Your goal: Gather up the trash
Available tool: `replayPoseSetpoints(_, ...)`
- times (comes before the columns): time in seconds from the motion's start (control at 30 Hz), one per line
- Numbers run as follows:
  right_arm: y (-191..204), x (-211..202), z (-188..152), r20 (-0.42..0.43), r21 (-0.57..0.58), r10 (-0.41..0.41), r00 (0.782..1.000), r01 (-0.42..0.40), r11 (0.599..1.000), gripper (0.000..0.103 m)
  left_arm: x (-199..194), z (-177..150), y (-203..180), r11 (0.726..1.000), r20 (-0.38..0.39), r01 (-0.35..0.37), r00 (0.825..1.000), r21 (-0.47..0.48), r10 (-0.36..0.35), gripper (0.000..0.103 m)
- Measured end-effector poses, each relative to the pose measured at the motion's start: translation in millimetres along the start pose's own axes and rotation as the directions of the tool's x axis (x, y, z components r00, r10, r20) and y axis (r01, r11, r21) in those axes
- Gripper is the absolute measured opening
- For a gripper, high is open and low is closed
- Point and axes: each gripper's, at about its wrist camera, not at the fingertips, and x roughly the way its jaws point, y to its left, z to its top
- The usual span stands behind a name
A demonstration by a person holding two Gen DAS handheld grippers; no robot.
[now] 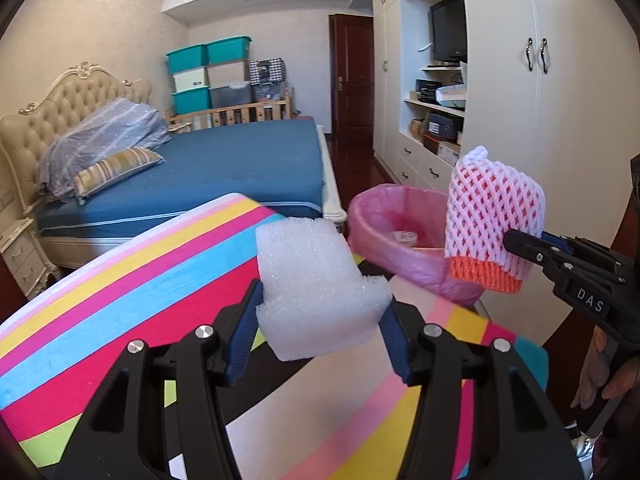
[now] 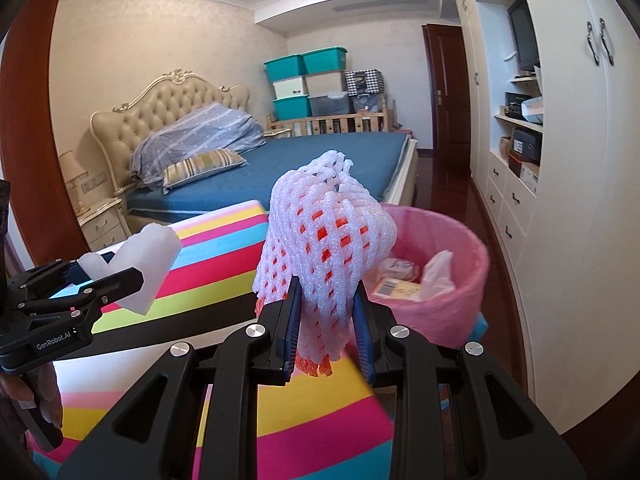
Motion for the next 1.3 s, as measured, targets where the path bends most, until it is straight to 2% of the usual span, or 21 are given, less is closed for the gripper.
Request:
replayPoseSetpoints(0.27, -51, -10, 21, 0.031, 0.015, -0.069, 0.997, 0.069, 0.998, 0.028, 30, 35, -38, 0.993, -0.008, 0.114, 0.994, 0.019, -0.113, 0.054)
replayPoseSetpoints(0.47, -89, 2, 34, 0.015, 0.02, -0.113, 0.993, 0.113, 0.993, 0.028, 68, 71, -66, 0.984, -0.022, 0.177, 0.984, 0.013, -0.176, 0.054)
replayPoseSetpoints(0.77, -106, 52, 48, -0.037, 0.01, -0.097, 0.995, 0.097, 0.995, 0.029, 129, 112, -87, 0.98, -0.031, 0.2, 0.979, -0.018, -0.201, 0.056)
replayPoseSetpoints(0.83, -108, 67, 52, -0.051, 0.013, -0.067, 0.996, 0.067, 0.998, 0.029, 139, 118, -89, 0.978, -0.024, 0.206, 0.978, -0.018, -0.207, 0.057)
replayPoseSetpoints(0.87, -108, 77, 54, -0.061, 0.003, -0.035, 0.998, 0.035, 0.999, 0.03, 142, 120, -90, 0.977, -0.018, 0.21, 0.977, -0.019, -0.211, 0.062)
replayPoseSetpoints(0.9, -106, 85, 54, -0.064, -0.011, -0.016, 0.998, 0.015, 1.0, 0.033, 147, 122, -91, 0.977, -0.013, 0.212, 0.977, -0.021, -0.212, 0.067)
replayPoseSetpoints(0.93, -104, 95, 54, -0.064, -0.037, -0.007, 0.998, 0.005, 0.999, 0.038, 150, 124, -91, 0.977, -0.006, 0.21, 0.978, -0.028, -0.21, 0.075)
replayPoseSetpoints(0.97, -104, 101, 52, -0.074, -0.047, -0.008, 0.997, 0.005, 0.999, 0.045, 153, 125, -91, 0.977, -0.001, 0.211, 0.977, -0.034, -0.211, 0.078)
replayPoseSetpoints(1.03, -110, 106, 49, -0.082, -0.027, -0.007, 0.997, 0.005, 1.0, 0.073, 155, 127, -91, 0.98, 0.002, 0.195, 0.981, -0.037, -0.195, 0.082)
replayPoseSetpoints(1.2, -123, 77, 37, -0.022, 0.03, -0.021, 1.0, 0.021, 0.999, 0.074, 145, 121, -82, 0.981, 0.02, 0.192, 0.981, -0.034, -0.191, 0.088)
replayPoseSetpoints(1.3, -124, 52, 30, -0.006, 0.048, -0.036, 0.999, 0.037, 0.998, 0.074, 129, 112, -74, 0.983, 0.039, 0.179, 0.983, -0.03, -0.177, 0.095)
